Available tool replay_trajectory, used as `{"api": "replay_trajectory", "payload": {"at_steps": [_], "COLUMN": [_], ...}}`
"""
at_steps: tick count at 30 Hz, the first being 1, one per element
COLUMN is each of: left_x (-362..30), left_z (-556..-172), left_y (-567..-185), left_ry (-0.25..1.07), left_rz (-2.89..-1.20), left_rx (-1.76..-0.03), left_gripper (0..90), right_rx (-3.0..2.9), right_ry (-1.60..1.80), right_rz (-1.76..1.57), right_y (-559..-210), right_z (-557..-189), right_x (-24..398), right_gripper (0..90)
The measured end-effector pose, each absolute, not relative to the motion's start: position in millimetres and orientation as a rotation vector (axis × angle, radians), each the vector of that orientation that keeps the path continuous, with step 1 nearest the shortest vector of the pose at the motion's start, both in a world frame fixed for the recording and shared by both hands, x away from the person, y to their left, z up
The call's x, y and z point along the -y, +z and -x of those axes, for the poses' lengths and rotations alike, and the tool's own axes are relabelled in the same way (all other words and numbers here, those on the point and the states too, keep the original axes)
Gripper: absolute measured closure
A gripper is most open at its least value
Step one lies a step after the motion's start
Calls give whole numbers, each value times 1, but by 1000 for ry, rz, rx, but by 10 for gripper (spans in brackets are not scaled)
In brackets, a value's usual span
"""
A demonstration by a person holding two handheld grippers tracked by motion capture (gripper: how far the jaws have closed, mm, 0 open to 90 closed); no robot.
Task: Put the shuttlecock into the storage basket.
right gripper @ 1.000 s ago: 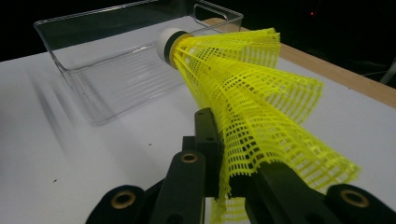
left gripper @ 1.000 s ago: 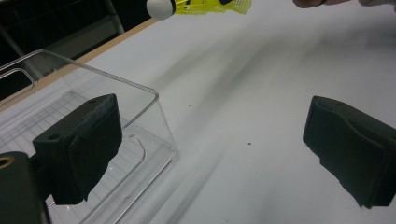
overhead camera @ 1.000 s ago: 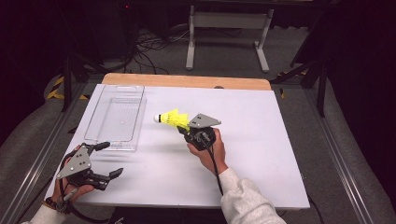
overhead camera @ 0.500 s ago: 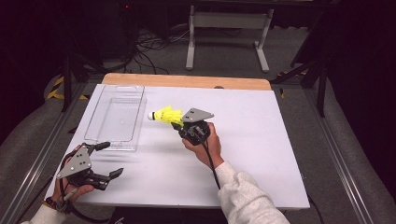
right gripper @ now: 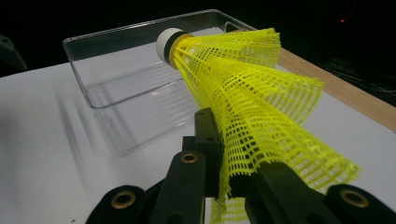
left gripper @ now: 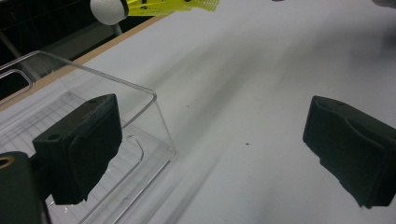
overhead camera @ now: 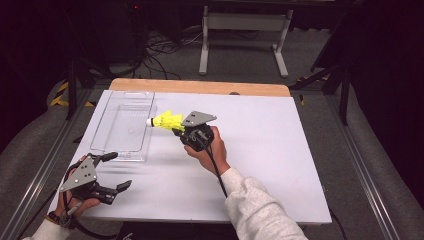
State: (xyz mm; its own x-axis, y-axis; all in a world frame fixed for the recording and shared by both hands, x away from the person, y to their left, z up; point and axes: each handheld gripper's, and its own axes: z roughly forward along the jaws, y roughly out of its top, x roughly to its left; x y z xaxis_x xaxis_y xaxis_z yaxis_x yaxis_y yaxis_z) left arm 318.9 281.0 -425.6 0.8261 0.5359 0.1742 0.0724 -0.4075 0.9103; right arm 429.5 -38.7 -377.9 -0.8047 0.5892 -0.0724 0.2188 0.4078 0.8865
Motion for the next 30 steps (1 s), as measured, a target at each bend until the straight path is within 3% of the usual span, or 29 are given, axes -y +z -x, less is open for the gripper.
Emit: {"api": "replay_trajectory", "payload": {"at_steps": [30], "left_x": [-278], "left_z": [-318], "left_y": [-428], "left_ry": [522], "left_rz": [-1938], "left_rx": [-439], "left_gripper": [54], "right_rx": [-2436], "right_ry": [1310], "right_rz": [-545], "right_y": [-363], "right_z": [-447], "right_x": [-14], "right_gripper": [876]}}
